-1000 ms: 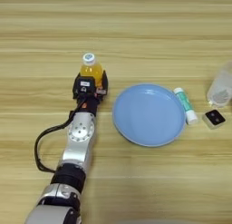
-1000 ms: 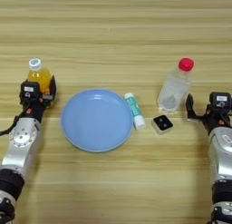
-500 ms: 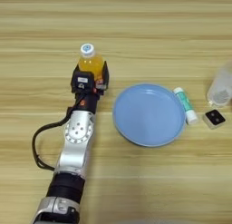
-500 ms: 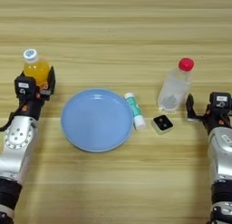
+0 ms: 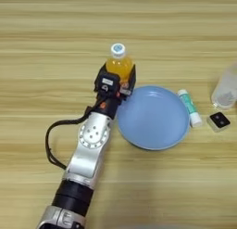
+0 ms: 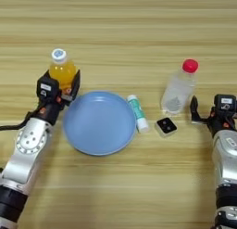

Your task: Move the objects on the table

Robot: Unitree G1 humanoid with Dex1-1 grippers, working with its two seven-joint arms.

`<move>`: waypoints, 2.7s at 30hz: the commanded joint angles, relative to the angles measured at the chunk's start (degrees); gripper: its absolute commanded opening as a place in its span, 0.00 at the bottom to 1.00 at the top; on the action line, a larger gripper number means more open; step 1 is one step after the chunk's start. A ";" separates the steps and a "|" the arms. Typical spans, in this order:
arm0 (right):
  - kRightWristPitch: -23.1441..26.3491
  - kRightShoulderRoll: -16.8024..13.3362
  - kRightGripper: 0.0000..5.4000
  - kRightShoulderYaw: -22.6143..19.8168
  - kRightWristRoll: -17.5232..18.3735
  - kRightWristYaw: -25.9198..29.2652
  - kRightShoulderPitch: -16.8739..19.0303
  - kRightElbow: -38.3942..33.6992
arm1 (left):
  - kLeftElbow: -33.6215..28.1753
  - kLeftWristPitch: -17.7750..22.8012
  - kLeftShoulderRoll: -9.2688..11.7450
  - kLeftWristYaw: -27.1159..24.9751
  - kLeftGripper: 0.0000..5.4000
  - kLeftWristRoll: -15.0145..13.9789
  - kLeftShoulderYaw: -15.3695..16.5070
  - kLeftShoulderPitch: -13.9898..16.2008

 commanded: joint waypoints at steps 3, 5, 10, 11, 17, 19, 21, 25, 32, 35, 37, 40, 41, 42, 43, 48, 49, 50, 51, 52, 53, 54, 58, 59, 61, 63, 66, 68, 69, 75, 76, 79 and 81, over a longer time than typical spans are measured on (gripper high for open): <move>-0.09 0.31 1.00 0.16 0.03 -0.50 -0.30 -0.57 | 3.11 -0.39 -5.80 -0.60 0.62 -0.09 -5.51 1.49; -0.10 0.37 1.00 0.18 0.01 -0.57 -0.22 -0.68 | 4.15 -0.80 -6.07 -0.59 0.62 -0.06 -6.93 1.78; -0.09 0.33 1.00 0.11 0.05 -0.71 -0.11 -0.93 | 6.55 -1.87 -6.38 -0.66 0.62 -0.23 -9.02 2.26; -0.07 0.34 1.00 0.10 0.06 -0.76 -0.07 -1.06 | 6.85 -2.05 -6.35 -0.65 0.62 -0.29 -9.20 2.37; -0.03 0.32 1.00 0.17 0.08 -0.84 -0.01 -1.13 | 9.32 -3.08 -6.28 -0.33 0.62 -0.62 -9.47 2.14; -0.03 0.35 1.00 0.20 0.08 -0.87 0.04 -1.21 | 9.72 -3.46 -6.18 -0.24 0.62 -0.70 -9.28 2.01; -0.06 0.42 1.00 0.23 0.06 -0.94 0.11 -1.31 | 10.23 -3.78 -6.02 -0.15 0.62 -0.79 -8.99 1.89; -0.09 0.42 1.00 0.23 0.06 -1.01 0.13 -1.33 | 10.82 -4.07 -5.82 0.12 0.62 -0.79 -8.66 1.70; -0.11 0.40 1.00 0.35 0.06 -1.12 0.15 -1.34 | 11.38 -3.79 -5.40 1.38 0.73 -0.37 -8.13 1.38; -0.06 0.39 1.00 0.36 0.05 -1.14 0.17 -1.40 | 11.62 -3.77 -5.29 1.63 0.78 -0.29 -8.14 1.29; -0.05 0.38 1.00 0.35 0.05 -1.15 0.18 -1.43 | 11.70 -3.79 -5.23 1.75 0.82 -0.25 -8.12 1.26; -0.06 0.40 1.00 0.36 0.02 -1.19 0.21 -1.43 | 11.68 -3.84 -5.07 1.83 0.88 -0.30 -8.08 1.29; -0.05 0.42 1.00 0.38 0.00 -1.20 0.22 -1.44 | 11.65 -3.87 -5.01 1.82 0.90 -0.34 -8.05 1.31; -0.05 0.43 1.00 0.40 -0.01 -1.20 0.21 -1.43 | 11.64 -3.89 -4.96 1.82 0.90 -0.36 -8.03 1.31; -0.05 0.43 1.00 0.41 -0.01 -1.19 0.20 -1.40 | 11.64 -3.90 -4.93 1.81 0.94 -0.38 -7.99 1.30; -0.05 0.44 1.00 0.48 -0.04 -1.19 0.15 -1.34 | 11.61 -3.96 -4.76 1.83 1.00 -0.43 -7.80 1.26; -0.04 0.45 1.00 0.49 -0.04 -1.19 0.16 -1.35 | 11.58 -3.96 -4.74 1.84 1.00 -0.44 -7.77 1.27; -0.04 0.46 1.00 0.50 -0.04 -1.18 0.16 -1.36 | 11.56 -3.95 -4.71 1.84 1.00 -0.45 -7.73 1.26; -0.06 0.46 1.00 0.52 -0.05 -1.17 0.16 -1.35 | 11.53 -3.95 -4.68 1.86 1.00 -0.46 -7.68 1.26; -0.07 0.47 1.00 0.54 -0.05 -1.16 0.15 -1.33 | 11.50 -3.94 -4.63 1.86 1.00 -0.47 -7.62 1.25; -0.08 0.47 1.00 0.56 -0.05 -1.15 0.15 -1.32 | 11.50 -3.95 -4.57 1.87 1.00 -0.50 -7.53 1.24; -0.08 0.48 1.00 0.57 -0.05 -1.15 0.14 -1.32 | 11.50 -3.99 -4.46 1.93 1.00 -0.57 -7.33 1.22; -0.06 0.52 1.00 0.62 -0.05 -1.18 0.15 -1.35 | 11.36 -4.21 -4.18 2.29 1.00 -0.71 -6.60 1.20; -0.06 0.53 1.00 0.63 -0.06 -1.19 0.14 -1.35 | 11.34 -4.24 -4.15 2.34 1.00 -0.73 -6.48 1.19; -0.07 0.53 1.00 0.65 -0.05 -1.22 0.14 -1.35 | 11.32 -4.27 -4.14 2.41 1.00 -0.70 -6.30 1.20; -0.09 0.55 1.00 0.67 -0.06 -1.26 0.13 -1.32 | 11.37 -4.31 -4.17 2.41 1.00 -0.66 -6.13 1.20; -0.10 0.56 1.00 0.68 -0.06 -1.28 0.06 -1.27 | 11.47 -4.35 -4.22 2.47 1.00 -0.66 -5.93 1.16; -0.13 0.56 1.00 0.69 -0.05 -1.30 0.02 -1.21 | 11.56 -4.38 -4.24 2.49 1.00 -0.68 -5.83 1.11; -0.13 0.55 1.00 0.70 -0.04 -1.32 0.00 -1.20 | 11.59 -4.39 -4.25 2.48 1.00 -0.68 -5.80 1.09; -0.17 0.54 1.00 0.70 0.02 -1.29 0.08 -1.41 | 10.92 -4.43 -4.29 1.94 1.00 -1.14 -5.67 1.34; -0.19 0.54 1.00 0.70 0.03 -1.29 0.09 -1.42 | 9.59 -4.32 -4.35 1.40 1.00 -1.88 -5.70 1.72; -0.16 0.47 1.00 0.66 0.02 -1.31 0.06 -1.38 | 7.04 -3.88 -4.19 0.75 1.00 -2.71 -5.76 2.28; -0.20 0.44 1.00 0.66 0.02 -1.28 -0.02 -1.25 | 7.08 -3.80 -3.99 0.71 1.00 -2.84 -5.66 2.24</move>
